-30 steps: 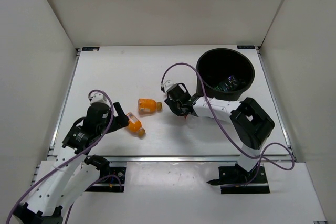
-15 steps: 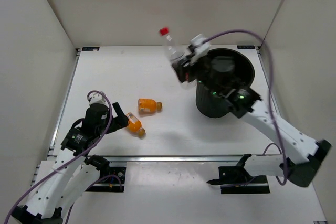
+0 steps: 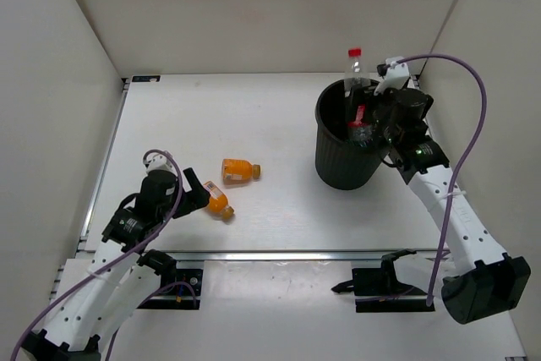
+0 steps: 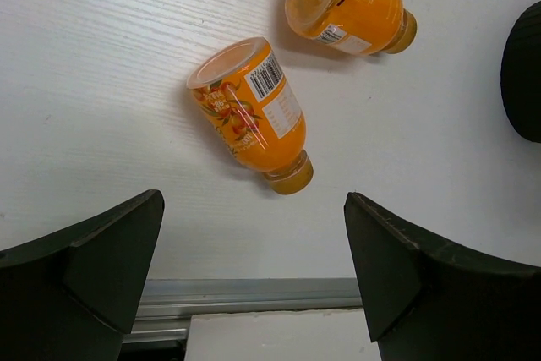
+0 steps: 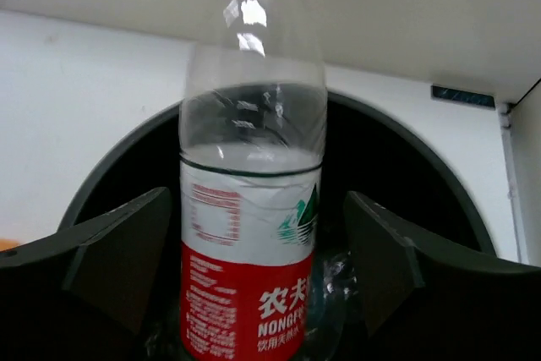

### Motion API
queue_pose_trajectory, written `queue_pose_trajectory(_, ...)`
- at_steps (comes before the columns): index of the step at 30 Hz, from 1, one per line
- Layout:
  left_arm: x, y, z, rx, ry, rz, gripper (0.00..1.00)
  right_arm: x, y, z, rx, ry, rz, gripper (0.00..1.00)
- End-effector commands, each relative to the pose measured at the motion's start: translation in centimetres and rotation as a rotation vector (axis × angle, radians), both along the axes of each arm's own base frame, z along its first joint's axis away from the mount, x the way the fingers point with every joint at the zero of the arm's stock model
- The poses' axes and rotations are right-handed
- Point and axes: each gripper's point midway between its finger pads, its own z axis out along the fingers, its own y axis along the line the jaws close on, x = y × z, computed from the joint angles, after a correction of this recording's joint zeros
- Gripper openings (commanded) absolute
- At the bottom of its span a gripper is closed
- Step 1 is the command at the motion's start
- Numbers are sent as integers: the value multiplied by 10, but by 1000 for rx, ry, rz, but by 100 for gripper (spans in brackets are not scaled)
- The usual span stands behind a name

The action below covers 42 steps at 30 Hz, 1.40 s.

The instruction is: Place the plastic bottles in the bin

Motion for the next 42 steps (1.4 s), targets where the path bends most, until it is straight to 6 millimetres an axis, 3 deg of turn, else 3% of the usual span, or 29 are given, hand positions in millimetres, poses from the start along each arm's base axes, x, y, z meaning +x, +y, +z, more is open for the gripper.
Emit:
queue_pose_trajectory(1, 4, -9, -3, -35, -9, -11, 99, -11, 4, 29, 77, -86, 9, 83)
queue_pose_trajectory(2, 5, -10, -5, -43, 0, -6, 98, -16, 0, 37, 90, -111, -3, 99)
queue_pose_trajectory(7, 15, -15, -20, -33, 37, 28, 98, -31, -18, 66, 84, -143, -60, 100)
queue_pose_trajectory(10, 21, -14, -35, -19, 59, 64, 99, -42, -49, 70, 57, -95, -217, 100)
queue_pose_trajectory(12, 27, -15, -36, -35, 55, 92, 99, -51, -85, 65, 56, -51, -385, 99)
queue_pose_trajectory(14, 31, -12, -43, -35, 60, 126, 99, -64, -112, 51, 88, 3, -508, 99)
queue_pose_trajectory(18, 41, -18, -46, -74, 37, 133, 99, -97, -175, -2, 130, 112, -714, 99)
queue_pose_trajectory(22, 49, -19, -56, -70, 34, 157, 99, -123, -215, -37, 188, 188, -803, 99)
queue_pose_trajectory(25, 51, -23, -67, -74, 67, 155, 99, -130, -222, -58, 166, 238, -833, 99)
queue_pose_trajectory(32, 54, -25, -93, -37, 131, 152, 99, -133, -214, -62, 101, 243, -870, 99)
queue_pose_trajectory(34, 59, -28, -90, -36, 108, 155, 98, -134, -215, -61, 111, 234, -859, 99)
queue_pose_trajectory(40, 58, -28, -81, -25, 98, 137, 66, -143, -225, -70, 102, 250, -880, 100)
queue_pose_trajectory(42, 58, -25, -68, -38, 61, 144, 63, -144, -225, -71, 86, 245, -883, 99)
